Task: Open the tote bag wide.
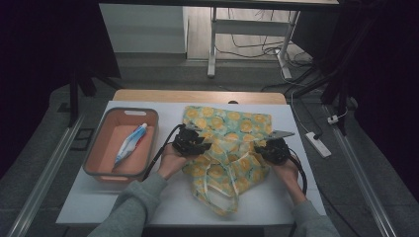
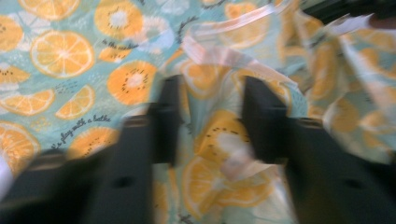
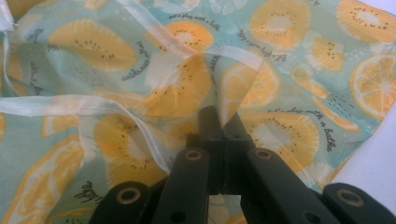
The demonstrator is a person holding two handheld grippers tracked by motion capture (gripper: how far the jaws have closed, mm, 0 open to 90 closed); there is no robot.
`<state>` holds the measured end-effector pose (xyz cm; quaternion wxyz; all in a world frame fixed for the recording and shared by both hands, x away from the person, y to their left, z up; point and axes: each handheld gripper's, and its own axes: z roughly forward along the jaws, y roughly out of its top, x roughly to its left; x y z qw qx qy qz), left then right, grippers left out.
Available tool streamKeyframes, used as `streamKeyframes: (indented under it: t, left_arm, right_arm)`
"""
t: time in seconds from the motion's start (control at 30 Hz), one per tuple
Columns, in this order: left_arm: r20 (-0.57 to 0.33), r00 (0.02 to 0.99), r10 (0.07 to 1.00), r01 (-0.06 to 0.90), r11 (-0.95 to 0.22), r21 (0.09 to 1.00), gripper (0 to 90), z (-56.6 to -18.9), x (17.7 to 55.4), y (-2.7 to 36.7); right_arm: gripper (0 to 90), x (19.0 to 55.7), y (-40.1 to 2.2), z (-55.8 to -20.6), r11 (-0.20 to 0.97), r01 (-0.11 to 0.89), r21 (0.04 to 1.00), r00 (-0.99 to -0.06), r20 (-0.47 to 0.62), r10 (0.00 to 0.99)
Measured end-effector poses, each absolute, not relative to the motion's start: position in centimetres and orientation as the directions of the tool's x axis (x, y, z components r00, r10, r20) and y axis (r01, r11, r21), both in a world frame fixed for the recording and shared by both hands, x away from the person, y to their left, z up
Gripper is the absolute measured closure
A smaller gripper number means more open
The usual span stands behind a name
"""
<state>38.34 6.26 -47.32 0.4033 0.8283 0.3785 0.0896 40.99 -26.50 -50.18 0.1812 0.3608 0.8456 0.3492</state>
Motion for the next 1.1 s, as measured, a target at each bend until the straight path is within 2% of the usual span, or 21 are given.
streamKeyframes:
  t: [0.03, 0.07, 0.1, 0.2, 0.3, 0.5, 0.57, 0.63, 0.77, 0.8, 1.0, 1.1]
  left_arm:
    - [-0.144, 0.701, 0.698, 0.545, -0.395, 0.739, 46.2, -46.9, 37.8, 6.3]
    - [-0.133, 0.709, 0.693, 0.537, -0.408, 0.738, 34.5, -46.4, 37.2, 6.5]
    - [-0.129, 0.721, 0.681, 0.533, -0.425, 0.731, 31.2, -45.9, 36.6, 6.6]
    - [-0.078, 0.746, 0.662, 0.500, -0.478, 0.722, 27.6, -45.0, 34.2, 6.9]
    - [-0.085, 0.766, 0.637, 0.502, -0.511, 0.698, 27.4, -45.4, 32.7, 6.7]
    - [-0.042, 0.751, 0.658, 0.533, -0.568, 0.627, 31.0, -48.0, 33.6, 4.6]
    - [-0.021, 0.737, 0.676, 0.544, -0.575, 0.611, 34.7, -49.0, 34.2, 4.0]
    - [-0.031, 0.730, 0.683, 0.561, -0.573, 0.598, 43.8, -49.8, 34.7, 3.7]
    - [-0.067, 0.736, 0.674, 0.580, -0.576, 0.576, 73.7, -50.5, 35.3, 3.8]
    - [-0.069, 0.739, 0.670, 0.578, -0.578, 0.576, 83.4, -50.3, 35.2, 4.0]
    - [-0.100, 0.747, 0.658, 0.551, -0.527, 0.646, 86.8, -46.8, 34.4, 6.7]
    - [-0.107, 0.730, 0.675, 0.544, -0.480, 0.689, 87.0, -45.0, 34.4, 8.4]
  right_arm:
    - [89.4, 41.0, -26.5, -50.2, 0.496, 0.484, 0.721, -0.675, -0.054, 0.736]
    - [89.4, 40.9, -26.7, -50.2, 0.494, 0.487, 0.720, -0.673, -0.051, 0.738]
    - [89.3, 40.9, -26.8, -50.2, 0.491, 0.489, 0.721, -0.672, -0.048, 0.739]
    - [89.3, 40.8, -27.0, -50.2, 0.486, 0.487, 0.726, -0.670, -0.047, 0.741]
    - [89.3, 40.7, -27.3, -50.1, 0.483, 0.488, 0.727, -0.667, -0.046, 0.743]
    - [89.2, 40.5, -27.5, -49.8, 0.473, 0.477, 0.741, -0.670, -0.042, 0.741]
    - [89.2, 40.4, -27.4, -49.7, 0.475, 0.470, 0.744, -0.674, -0.045, 0.737]
    - [89.0, 40.4, -27.4, -49.6, 0.475, 0.468, 0.746, -0.677, -0.043, 0.735]
    - [88.6, 40.4, -27.5, -49.6, 0.473, 0.468, 0.746, -0.676, -0.043, 0.736]
    - [88.6, 40.3, -27.7, -49.4, 0.475, 0.464, 0.748, -0.675, -0.049, 0.736]
    - [89.2, 40.4, -29.0, -48.6, 0.443, 0.462, 0.768, -0.655, -0.041, 0.754]
    - [89.5, 40.5, -30.6, -48.0, 0.399, 0.479, 0.782, -0.615, -0.025, 0.788]
